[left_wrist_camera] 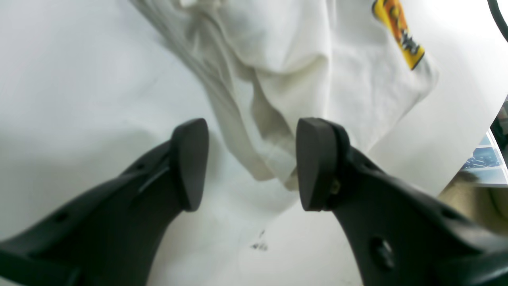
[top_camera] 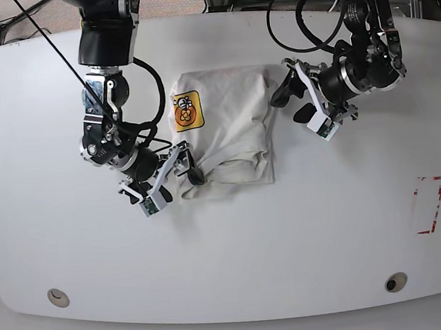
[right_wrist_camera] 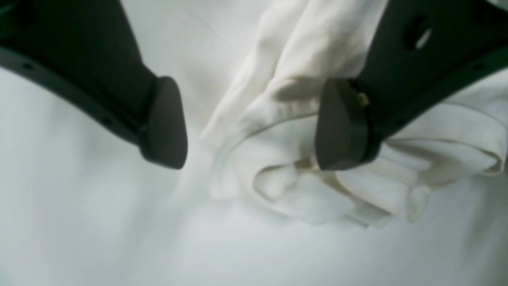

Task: Fold the T-shirt properly

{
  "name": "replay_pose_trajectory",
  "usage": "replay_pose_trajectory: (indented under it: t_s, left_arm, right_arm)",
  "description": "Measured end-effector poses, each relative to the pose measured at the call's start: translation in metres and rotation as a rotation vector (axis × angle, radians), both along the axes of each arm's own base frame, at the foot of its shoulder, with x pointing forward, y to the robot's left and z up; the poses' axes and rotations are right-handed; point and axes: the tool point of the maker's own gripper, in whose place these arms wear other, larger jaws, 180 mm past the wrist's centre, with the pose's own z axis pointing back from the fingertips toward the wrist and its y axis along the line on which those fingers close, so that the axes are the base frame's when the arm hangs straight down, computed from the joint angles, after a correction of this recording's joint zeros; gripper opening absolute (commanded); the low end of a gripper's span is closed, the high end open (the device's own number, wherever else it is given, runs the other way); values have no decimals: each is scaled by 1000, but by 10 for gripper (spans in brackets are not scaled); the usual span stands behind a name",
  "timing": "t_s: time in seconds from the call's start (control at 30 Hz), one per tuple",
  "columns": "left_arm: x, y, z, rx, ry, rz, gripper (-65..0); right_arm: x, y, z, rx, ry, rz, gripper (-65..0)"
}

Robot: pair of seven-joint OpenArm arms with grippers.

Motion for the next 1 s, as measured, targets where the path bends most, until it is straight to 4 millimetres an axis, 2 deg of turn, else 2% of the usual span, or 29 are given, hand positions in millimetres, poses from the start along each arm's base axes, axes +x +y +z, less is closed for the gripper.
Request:
replay_pose_trajectory:
  t_s: [0.17, 0.27, 0.53, 0.6, 0.8, 1.0]
  left_arm:
    - [2, 1, 1, 2, -5, 2, -318]
    - [9, -1, 7, -3, -26, 3, -318]
    - [58, -10, 32, -70, -116, 27, -317]
    - [70, -14, 36, -111, -116, 47, -296]
    - [96, -22, 23, -177, -41, 103, -149]
    - [107, -35, 10, -239, 32, 134, -139]
  right_arm:
    - [-2, -2, -11, 0, 30, 5, -507]
    - [0, -4, -10, -2, 27, 1, -572]
    - [5, -1, -3, 8, 8, 2, -569]
    - [4, -1, -4, 8, 10, 2, -569]
    - [3, -3, -5, 6, 12, 0, -569]
    - [2, -1, -6, 8, 14, 2, -569]
